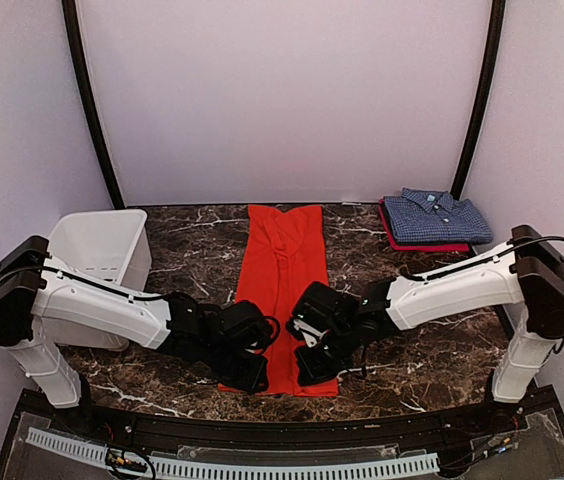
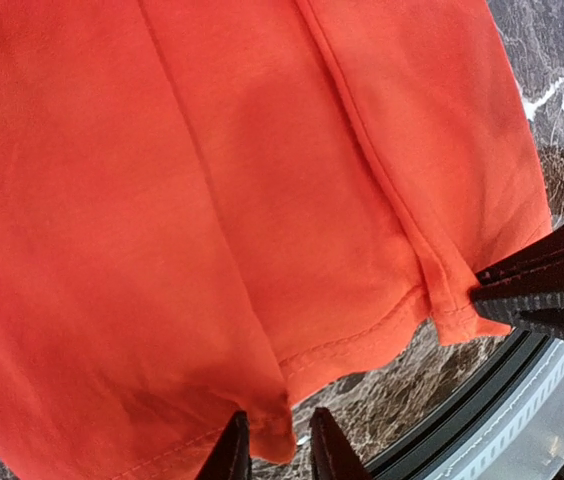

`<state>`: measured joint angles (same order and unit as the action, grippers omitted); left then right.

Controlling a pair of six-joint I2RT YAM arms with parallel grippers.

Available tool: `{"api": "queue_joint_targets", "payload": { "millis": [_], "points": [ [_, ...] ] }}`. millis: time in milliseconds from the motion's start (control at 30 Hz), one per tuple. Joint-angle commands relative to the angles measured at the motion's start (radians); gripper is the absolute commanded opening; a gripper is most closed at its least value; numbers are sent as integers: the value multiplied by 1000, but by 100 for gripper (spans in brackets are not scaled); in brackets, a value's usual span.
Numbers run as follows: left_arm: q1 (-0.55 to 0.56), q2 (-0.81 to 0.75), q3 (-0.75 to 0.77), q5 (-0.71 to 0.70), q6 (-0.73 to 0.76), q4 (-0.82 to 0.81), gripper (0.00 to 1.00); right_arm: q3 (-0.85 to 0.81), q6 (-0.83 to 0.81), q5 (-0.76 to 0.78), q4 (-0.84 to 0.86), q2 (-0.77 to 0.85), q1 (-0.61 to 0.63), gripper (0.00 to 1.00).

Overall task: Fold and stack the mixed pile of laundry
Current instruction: Adjust the rectangle-folded T-shirt at the center of the board.

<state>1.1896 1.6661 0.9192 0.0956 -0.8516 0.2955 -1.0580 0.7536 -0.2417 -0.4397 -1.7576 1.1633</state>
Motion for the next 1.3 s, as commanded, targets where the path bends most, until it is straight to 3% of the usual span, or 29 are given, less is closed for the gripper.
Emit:
{"api": "queue_joint_targets", "payload": {
  "millis": [0, 167, 367, 500, 667, 733, 800, 900, 1033, 1267],
  "points": [
    [4, -33, -4, -8, -1, 4, 15, 12, 4, -2, 44, 43, 11, 0],
    [4, -64, -12, -6, 5, -4, 0, 13, 1, -11, 55, 64, 11, 0],
    [4, -79, -22, -13, -5, -7, 0, 11, -5, -2, 48, 77, 11, 0],
    [4, -34, 13, -24, 5, 36, 10, 18, -1, -8, 59, 70, 11, 0],
    [4, 2, 16, -9, 7, 19, 11, 23, 2, -11, 63, 74, 9, 0],
    [4, 10, 23, -4, 12, 24, 18, 27, 4, -10, 62, 77, 10, 0],
    [4, 20, 26, 3, 15, 26, 19, 30, 6, -9, 64, 80, 9, 0],
    [4, 23, 26, 1, 15, 27, 14, 32, 5, -11, 65, 78, 10, 0],
    [4, 1, 24, 3, 21, 27, 1, 32, 4, -14, 66, 77, 9, 0],
    [4, -93, 27, 16, 41, 19, 0, 23, -8, -29, 101, 123, 8, 0]
  ]
}}
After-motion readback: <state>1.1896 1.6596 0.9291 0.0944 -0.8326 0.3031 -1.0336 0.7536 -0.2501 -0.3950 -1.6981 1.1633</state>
